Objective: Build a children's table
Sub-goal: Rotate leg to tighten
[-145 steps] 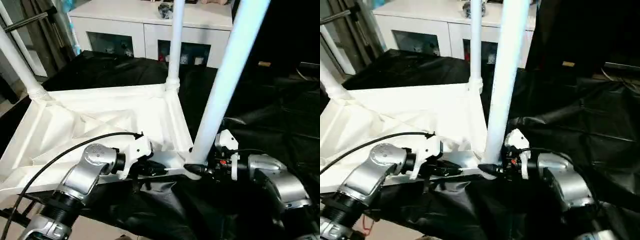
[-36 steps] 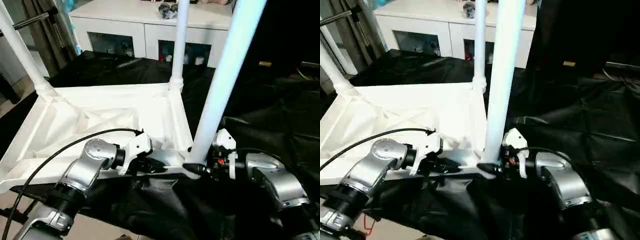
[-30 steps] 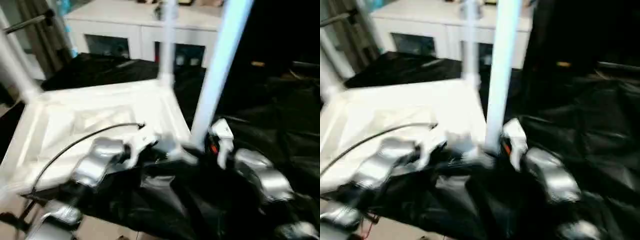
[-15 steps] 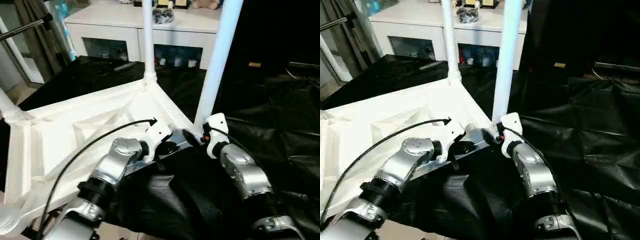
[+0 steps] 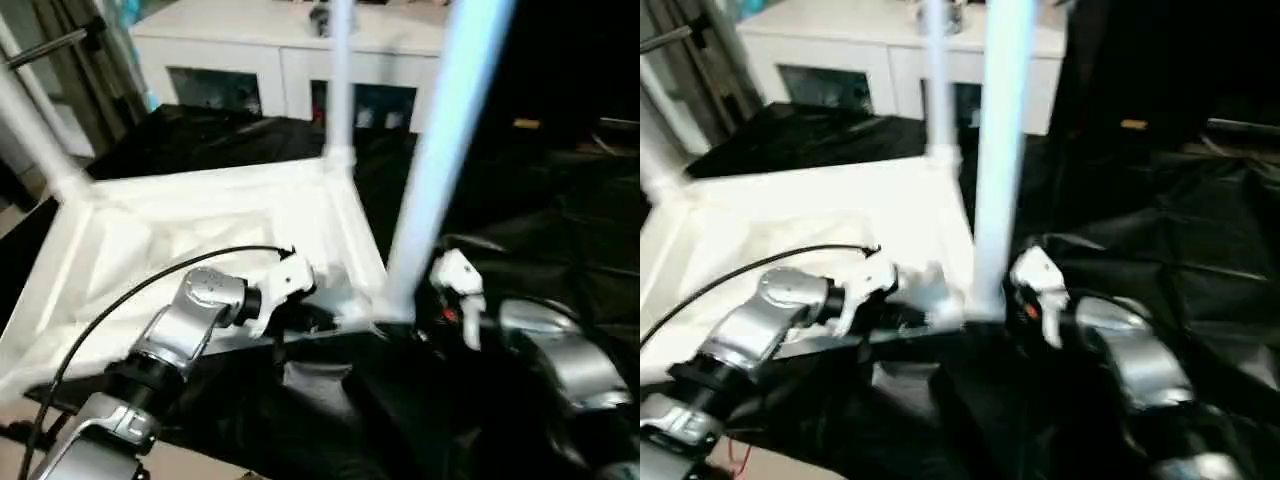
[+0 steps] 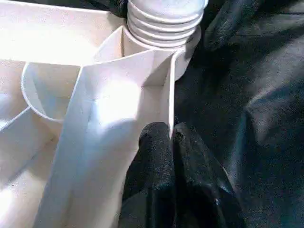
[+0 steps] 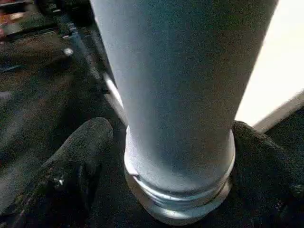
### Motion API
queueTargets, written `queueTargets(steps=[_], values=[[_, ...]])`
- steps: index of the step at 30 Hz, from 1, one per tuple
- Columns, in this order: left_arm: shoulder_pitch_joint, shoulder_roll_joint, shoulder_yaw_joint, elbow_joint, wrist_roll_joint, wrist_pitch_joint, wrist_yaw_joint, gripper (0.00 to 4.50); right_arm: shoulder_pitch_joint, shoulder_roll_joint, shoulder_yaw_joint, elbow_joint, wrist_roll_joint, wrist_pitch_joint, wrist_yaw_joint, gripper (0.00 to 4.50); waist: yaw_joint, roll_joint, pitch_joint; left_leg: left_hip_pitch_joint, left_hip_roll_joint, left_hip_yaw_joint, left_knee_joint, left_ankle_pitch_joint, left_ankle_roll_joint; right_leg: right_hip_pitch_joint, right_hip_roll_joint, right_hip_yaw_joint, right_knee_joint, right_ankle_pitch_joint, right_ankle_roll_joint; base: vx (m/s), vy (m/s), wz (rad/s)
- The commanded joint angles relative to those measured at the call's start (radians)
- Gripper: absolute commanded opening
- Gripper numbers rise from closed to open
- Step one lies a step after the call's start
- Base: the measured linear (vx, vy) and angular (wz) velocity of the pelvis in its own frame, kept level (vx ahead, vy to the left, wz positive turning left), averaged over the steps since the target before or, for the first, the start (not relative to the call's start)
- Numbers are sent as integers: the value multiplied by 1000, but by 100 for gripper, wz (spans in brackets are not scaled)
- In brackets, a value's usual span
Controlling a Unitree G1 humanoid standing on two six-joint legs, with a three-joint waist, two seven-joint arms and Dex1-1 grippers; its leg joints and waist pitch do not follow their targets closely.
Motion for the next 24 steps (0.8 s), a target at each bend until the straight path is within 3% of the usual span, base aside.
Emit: queueTargets(steps=[1, 3, 4, 6, 7, 12, 15, 18, 20, 22, 24], values=[[-6, -10, -17, -15, -5, -11, 3, 0, 21, 12, 71, -18, 11, 20, 58, 377, 1, -6, -57, 8, 33, -13, -55, -117, 103, 49, -49, 37, -49, 30, -288, 0, 0, 0], [-10, -7, -17, -15, -9, -10, -15, 0, 18, 8, 69, -24, 20, 35, 71, 358, 3, -4, -53, 10, 34, -13, -60, -161, 81, 48, -51, 38, -56, -46, -278, 0, 0, 0], [-11, -7, -16, -13, -10, -11, -18, 0, 16, 9, 70, -25, 22, 38, 72, 358, 2, 3, -51, 12, 34, -14, -62, -189, 64, 47, -51, 38, -61, -89, -266, 0, 0, 0], [-11, -6, -15, -13, -10, -11, -20, 0, 15, 12, 71, -27, 25, 43, 72, 342, 1, -1, -51, 13, 34, -15, -65, -205, 46, 48, -51, 39, -63, -113, -259, 0, 0, 0], [-10, -5, -17, -11, -10, -14, -27, 0, 13, 16, 75, -34, 31, 52, 72, 325, 0, 4, -50, 14, 34, -16, -66, -214, 38, 46, -51, 39, -64, -119, -255, 0, 0, 0], [-16, -17, -16, 9, 3, -19, 5, 0, 34, 38, 66, -46, 38, 74, 37, 288, 1, 0, -53, 12, 32, -15, -63, -195, 39, 48, -51, 41, -61, -99, -252, 0, 0, 0], [-37, -52, -1, 50, 30, -12, 103, 0, 33, 92, 46, -1, -15, 60, -96, 277, -2, 0, -50, 10, 30, -16, -65, -198, 35, 46, -51, 39, -65, -134, -242, 0, 0, 0], [-64, -102, 18, 101, 62, -3, 226, 0, 12, 165, 18, 69, -74, 53, -274, 272, -14, 1, -34, 24, 25, -17, -74, -321, -8, 34, -54, 39, -92, -373, -192, 0, 0, 0], [-88, -180, 45, 136, 69, 41, 360, 0, -21, 265, -24, 144, -94, 62, -470, 272, -24, -1, -28, 34, 21, -26, -78, -391, -37, 28, -57, 36, -108, -548, -125, -28, 2, -1], [-90, -186, 48, 138, 69, 46, 371, 0, -24, 275, -27, 150, -96, 63, -489, 272, -36, -2, -30, 34, 20, -34, -81, -409, -43, 29, -57, 30, -115, -584, -98, -53, 9, -4], [-92, -243, 54, 137, 66, 73, 431, 0, -63, 361, -55, 203, -114, 86, -649, 272, -43, 0, -34, 28, 20, -34, -84, -384, -31, 32, -56, 34, -113, -535, -99, 0, 0, 0]])
